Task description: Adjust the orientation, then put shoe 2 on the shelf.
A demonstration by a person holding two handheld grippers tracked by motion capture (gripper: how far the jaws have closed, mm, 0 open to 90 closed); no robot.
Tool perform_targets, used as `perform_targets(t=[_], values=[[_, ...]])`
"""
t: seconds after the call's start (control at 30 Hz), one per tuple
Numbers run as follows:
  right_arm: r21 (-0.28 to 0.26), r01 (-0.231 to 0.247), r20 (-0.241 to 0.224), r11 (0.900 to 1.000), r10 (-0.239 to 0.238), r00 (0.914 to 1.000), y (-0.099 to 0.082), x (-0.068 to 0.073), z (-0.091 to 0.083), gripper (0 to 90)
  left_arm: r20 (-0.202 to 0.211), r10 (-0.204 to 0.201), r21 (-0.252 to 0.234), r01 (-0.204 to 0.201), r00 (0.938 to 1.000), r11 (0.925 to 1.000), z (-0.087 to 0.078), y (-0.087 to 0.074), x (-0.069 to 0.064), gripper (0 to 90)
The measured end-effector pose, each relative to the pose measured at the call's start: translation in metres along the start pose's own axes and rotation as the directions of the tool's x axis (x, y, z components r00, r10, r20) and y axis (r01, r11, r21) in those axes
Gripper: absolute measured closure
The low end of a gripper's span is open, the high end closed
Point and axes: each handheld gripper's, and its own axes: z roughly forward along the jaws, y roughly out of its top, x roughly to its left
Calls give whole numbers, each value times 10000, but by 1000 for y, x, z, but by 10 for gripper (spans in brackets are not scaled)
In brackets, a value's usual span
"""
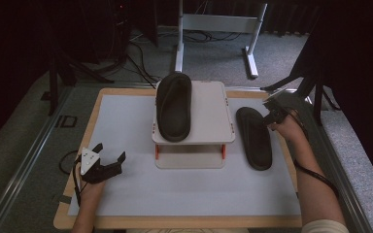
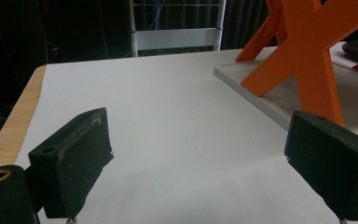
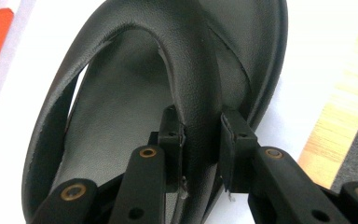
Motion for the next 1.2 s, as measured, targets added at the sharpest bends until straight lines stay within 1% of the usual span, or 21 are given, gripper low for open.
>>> perform_targets(t=[0.07,0.27,0.4,0.43,0.57,0.8,0.97,1.2], values=[[-124,-121,-79,9998,120,9999,-2,-2,-5,731,-10,-20,-4,20,10000,10000,0,0,0,70],[-160,-305,127,9994,307,9994,-5,-4,-21,732,-17,-26,3,26,10000,10000,0,0,0,70],[-95,-449,53,9989,450,9990,-6,-2,-30,732,-10,-52,3,52,10000,10000,0,0,1,70],[-131,-513,45,9986,513,9987,-6,-1,-33,733,-16,-58,7,58,10000,10000,0,0,1,70],[-308,-499,63,9983,502,9987,-4,2,-45,733,-18,-72,10,72,10000,10000,0,0,1,70],[-499,-445,233,9978,457,9987,5,7,-66,734,-24,-52,3,52,10000,10000,0,0,0,70],[-692,-328,412,9971,358,9985,14,16,-86,734,-49,-42,29,43,10000,10000,0,0,0,70],[-1030,-240,551,9944,298,9980,28,29,-116,734,-67,-52,30,52,10000,10000,0,0,0,70]])
